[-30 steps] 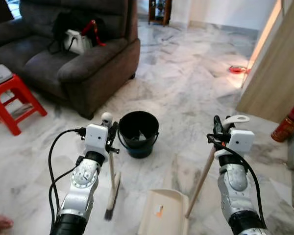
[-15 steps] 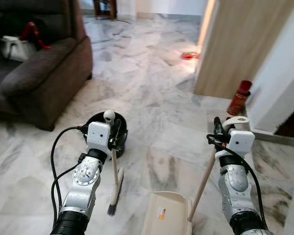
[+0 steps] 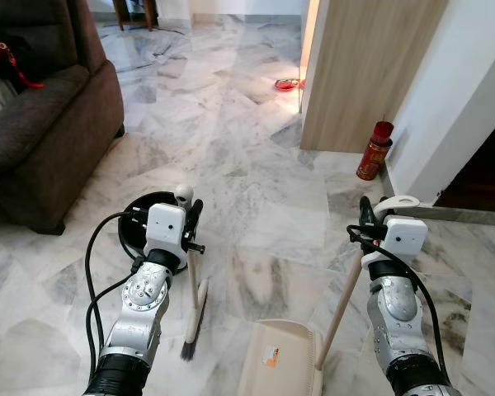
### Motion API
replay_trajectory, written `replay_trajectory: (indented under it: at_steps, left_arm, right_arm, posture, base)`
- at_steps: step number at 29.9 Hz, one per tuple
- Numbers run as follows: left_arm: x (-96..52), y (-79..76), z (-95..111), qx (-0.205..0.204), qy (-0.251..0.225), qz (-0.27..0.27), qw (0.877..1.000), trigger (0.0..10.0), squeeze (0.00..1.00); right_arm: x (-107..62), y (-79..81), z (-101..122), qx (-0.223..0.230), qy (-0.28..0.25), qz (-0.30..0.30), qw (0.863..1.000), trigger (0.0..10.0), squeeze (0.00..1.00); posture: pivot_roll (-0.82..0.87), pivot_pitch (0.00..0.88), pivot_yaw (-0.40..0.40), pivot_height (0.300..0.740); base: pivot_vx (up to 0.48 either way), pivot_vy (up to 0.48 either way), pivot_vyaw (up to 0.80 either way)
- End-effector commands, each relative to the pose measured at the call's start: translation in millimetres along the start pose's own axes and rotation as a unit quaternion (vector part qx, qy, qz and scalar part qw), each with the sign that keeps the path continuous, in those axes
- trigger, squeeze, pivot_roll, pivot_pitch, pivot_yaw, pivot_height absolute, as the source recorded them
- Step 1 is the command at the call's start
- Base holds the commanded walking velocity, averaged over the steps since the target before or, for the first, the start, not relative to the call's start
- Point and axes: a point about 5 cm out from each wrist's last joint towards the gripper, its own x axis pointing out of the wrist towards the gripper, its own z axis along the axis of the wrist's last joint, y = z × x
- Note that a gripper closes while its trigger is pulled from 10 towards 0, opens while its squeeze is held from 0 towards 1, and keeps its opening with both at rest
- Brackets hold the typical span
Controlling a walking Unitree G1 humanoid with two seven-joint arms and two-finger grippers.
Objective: Sweep floor
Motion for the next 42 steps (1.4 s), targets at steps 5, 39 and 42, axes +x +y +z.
replay_trajectory:
  at_steps: [5,39,42]
  left_arm:
    - [6.4,4.3,8.9,0.015,-0.022,0.006,1.0,10.0,0.0]
    - [4.1,2.8,7.6,0.021,-0.024,-0.001,1.0,10.0,0.0]
    - [3.8,2.2,6.9,0.018,-0.023,-0.004,1.0,10.0,0.0]
  right_arm:
    - [6.7,-2.8,10.3,-0.001,-0.021,-0.003,1.0,10.0,0.0]
    - [5.3,-5.2,10.0,-0.004,-0.021,-0.007,1.0,10.0,0.0]
    - [4.8,-6.5,9.4,-0.006,-0.02,-0.01,1.0,10.0,0.0]
  posture:
    - [0.1,0.094,0.007,0.74]
    - [0.09,0.038,0.014,0.74]
    - [0.09,0.03,0.013,0.74]
  base:
    - [0.0,-0.284,-0.8]
    - [0.0,-0.048,-0.8]
    - [0.0,0.0,-0.8]
